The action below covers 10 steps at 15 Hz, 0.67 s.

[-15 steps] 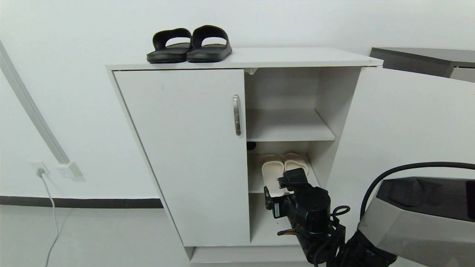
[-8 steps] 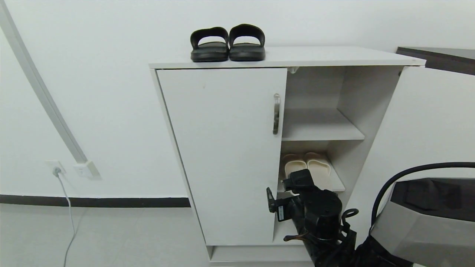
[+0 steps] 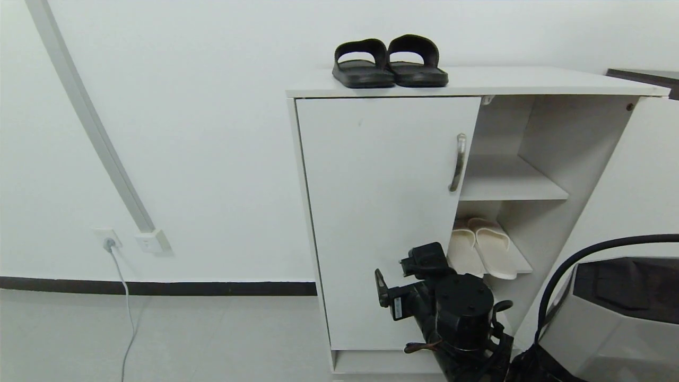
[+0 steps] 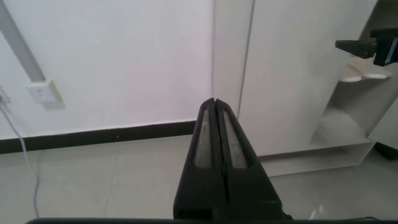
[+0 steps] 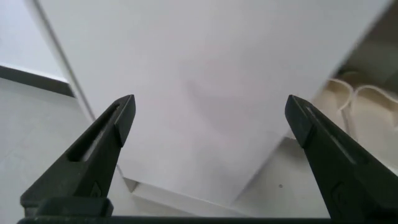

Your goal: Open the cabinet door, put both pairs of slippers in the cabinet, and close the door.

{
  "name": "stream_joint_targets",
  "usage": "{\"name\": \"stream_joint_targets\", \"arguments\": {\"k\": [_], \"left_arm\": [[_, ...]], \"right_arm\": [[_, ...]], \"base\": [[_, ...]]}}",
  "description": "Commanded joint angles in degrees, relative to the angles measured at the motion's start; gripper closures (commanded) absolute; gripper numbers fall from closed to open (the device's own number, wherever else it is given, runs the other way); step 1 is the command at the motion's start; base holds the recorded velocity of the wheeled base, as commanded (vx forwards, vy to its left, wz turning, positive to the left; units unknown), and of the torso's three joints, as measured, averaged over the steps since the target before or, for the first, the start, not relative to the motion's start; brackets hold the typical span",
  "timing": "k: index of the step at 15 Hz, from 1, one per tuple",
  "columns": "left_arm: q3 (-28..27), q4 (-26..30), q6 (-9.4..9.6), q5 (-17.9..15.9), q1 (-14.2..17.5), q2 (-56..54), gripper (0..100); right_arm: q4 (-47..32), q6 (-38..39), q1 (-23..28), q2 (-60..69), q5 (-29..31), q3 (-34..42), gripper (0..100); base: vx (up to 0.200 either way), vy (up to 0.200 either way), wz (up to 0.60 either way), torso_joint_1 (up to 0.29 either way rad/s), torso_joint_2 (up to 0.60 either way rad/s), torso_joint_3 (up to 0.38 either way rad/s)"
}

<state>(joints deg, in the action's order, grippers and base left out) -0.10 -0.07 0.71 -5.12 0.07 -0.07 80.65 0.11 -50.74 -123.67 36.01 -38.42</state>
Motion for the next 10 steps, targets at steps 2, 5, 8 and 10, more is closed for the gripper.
{"name": "stream_joint_targets", "arguments": {"k": [2, 5, 8, 10], "left_arm": [[0.01, -0.01, 0.00, 0.02, 0.01, 0.07, 100], [0.01, -0.01, 0.00, 0.02, 0.01, 0.07, 100], [0.01, -0.01, 0.00, 0.02, 0.01, 0.07, 100], [0.01, -0.01, 0.00, 0.02, 0.01, 0.07, 100]], "right_arm": [[1.00, 0.24, 1.25, -0.16, -2.70, 1.25, 0], [1.96, -0.55, 2.22, -0.25, -3.76, 2.13, 0], [2.23, -0.99, 2.22, -0.60, -3.84, 2.21, 0], [2.49, -1.08, 2.22, -1.04, -3.84, 2.21, 0]], "base": [[0.000, 0.000, 0.00, 0.000, 0.00, 0.000], [0.000, 0.000, 0.00, 0.000, 0.00, 0.000], [0.000, 0.000, 0.00, 0.000, 0.00, 0.000], [0.000, 0.000, 0.00, 0.000, 0.00, 0.000]]}}
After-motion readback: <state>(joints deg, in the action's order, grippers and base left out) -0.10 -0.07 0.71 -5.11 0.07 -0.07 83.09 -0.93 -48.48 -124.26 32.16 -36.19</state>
